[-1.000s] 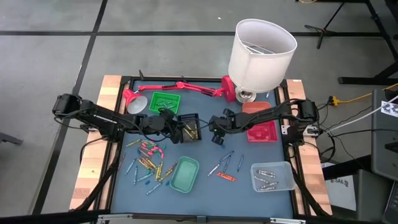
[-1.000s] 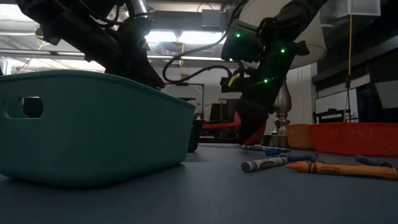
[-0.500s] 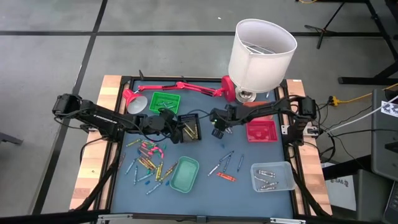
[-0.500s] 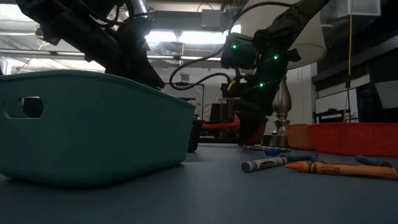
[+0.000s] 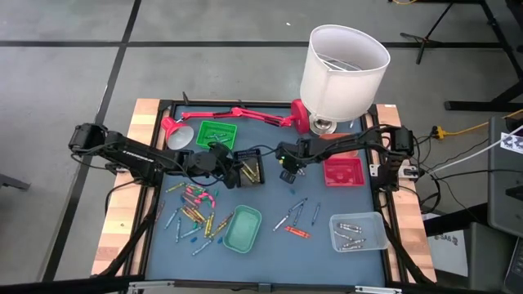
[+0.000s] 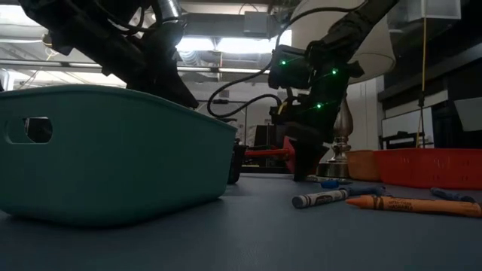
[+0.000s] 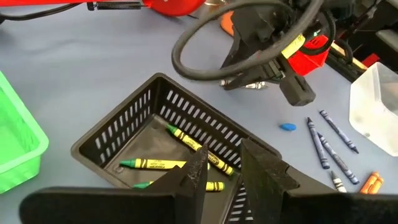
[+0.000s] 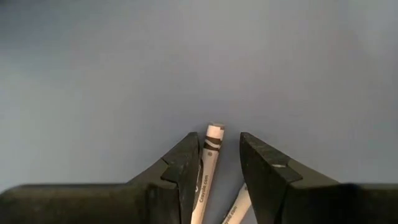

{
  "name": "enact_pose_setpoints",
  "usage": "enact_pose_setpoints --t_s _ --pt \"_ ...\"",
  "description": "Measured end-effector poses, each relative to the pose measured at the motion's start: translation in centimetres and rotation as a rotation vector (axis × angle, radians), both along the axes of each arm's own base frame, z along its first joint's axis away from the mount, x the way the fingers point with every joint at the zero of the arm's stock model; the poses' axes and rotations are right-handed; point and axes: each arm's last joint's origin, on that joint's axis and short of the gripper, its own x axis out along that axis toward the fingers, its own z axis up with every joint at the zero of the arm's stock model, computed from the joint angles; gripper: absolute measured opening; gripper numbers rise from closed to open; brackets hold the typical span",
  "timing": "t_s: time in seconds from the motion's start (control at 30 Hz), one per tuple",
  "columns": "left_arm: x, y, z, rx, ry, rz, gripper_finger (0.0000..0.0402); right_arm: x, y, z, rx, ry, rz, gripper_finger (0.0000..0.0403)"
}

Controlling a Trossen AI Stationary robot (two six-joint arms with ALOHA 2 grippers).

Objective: Sort crayons
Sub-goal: Put the gray crayon into the white bin

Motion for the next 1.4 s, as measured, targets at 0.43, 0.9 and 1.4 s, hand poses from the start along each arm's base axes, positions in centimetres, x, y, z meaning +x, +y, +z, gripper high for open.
enact_pose_setpoints --t_s 0.43,0.9,1.4 --pt "0.0 0.0 0.0 0.0 0.004 0.0 0.0081 0.0 0.0 -0.1 0.011 -0.004 0.005 0.012" --pt "-0.2 -0.1 0.5 0.038 0.001 -0.049 0.0081 0.1 0.1 -0.1 0.023 -0.011 0.01 0.0019" --pt "-3.3 -0.2 4.6 0.131 -0.083 -0.234 0.0081 0.2 0.1 -0.1 0.053 -0.023 0.02 0.0023"
